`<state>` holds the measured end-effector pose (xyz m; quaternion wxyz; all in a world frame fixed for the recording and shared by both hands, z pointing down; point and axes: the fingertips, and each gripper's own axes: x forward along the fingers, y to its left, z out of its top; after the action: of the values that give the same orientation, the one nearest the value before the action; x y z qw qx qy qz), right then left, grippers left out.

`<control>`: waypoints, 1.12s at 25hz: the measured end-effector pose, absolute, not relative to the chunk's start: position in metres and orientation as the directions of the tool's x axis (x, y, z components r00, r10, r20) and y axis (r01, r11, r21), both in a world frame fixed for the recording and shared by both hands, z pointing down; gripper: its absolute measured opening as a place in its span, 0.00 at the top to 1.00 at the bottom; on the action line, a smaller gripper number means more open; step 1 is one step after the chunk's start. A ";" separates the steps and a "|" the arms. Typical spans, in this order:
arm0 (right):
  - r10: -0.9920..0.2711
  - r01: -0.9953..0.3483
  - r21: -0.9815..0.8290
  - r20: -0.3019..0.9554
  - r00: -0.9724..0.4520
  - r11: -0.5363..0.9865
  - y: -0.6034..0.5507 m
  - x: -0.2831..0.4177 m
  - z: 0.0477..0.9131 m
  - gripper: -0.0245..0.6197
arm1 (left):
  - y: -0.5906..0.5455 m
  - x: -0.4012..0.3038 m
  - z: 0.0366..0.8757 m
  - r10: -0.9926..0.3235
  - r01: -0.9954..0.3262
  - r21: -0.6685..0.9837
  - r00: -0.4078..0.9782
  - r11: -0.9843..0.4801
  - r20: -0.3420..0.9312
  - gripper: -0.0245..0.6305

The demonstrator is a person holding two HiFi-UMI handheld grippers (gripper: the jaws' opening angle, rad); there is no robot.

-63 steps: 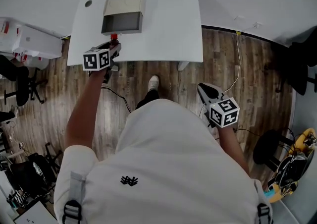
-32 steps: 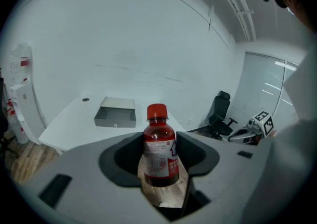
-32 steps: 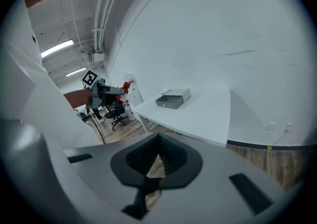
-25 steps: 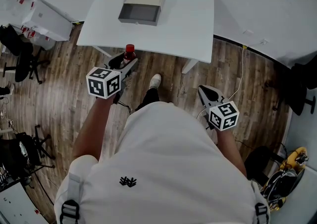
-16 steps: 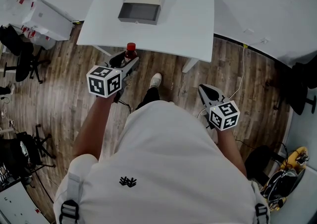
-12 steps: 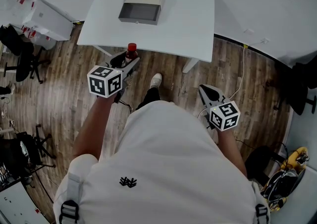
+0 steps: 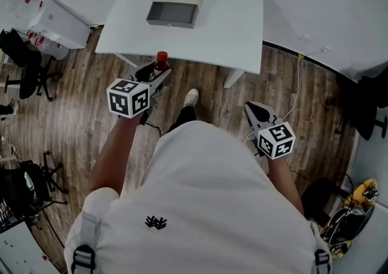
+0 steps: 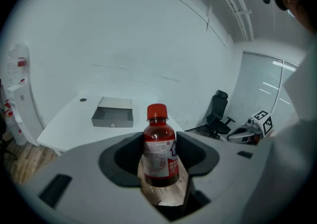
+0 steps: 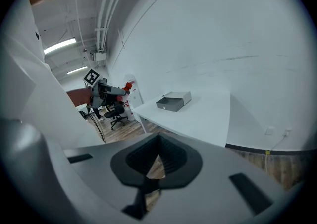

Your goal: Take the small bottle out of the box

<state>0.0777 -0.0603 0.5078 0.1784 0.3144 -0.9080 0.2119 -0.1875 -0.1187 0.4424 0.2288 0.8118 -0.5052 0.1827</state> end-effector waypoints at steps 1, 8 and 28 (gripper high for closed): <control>-0.495 -0.646 -0.271 0.456 -0.739 0.714 -0.060 0.077 0.507 0.95 | -0.118 -0.188 0.442 -0.737 -0.904 0.187 0.422 -0.384 0.529 0.63; -0.496 -0.642 -0.252 0.457 -0.738 0.724 -0.062 0.075 0.505 0.95 | -0.119 -0.190 0.443 -0.737 -0.905 0.190 0.421 -0.381 0.528 0.63; -0.513 -0.674 -0.263 0.478 -0.713 0.691 -0.065 0.085 0.515 0.95 | -0.140 -0.189 0.451 -0.718 -0.900 0.200 0.430 -0.387 0.547 0.63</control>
<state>0.0848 -0.0647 0.5148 0.1869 0.3296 -0.9002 0.2146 -0.1891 -0.1405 0.4506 0.2398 0.8109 -0.4991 0.1895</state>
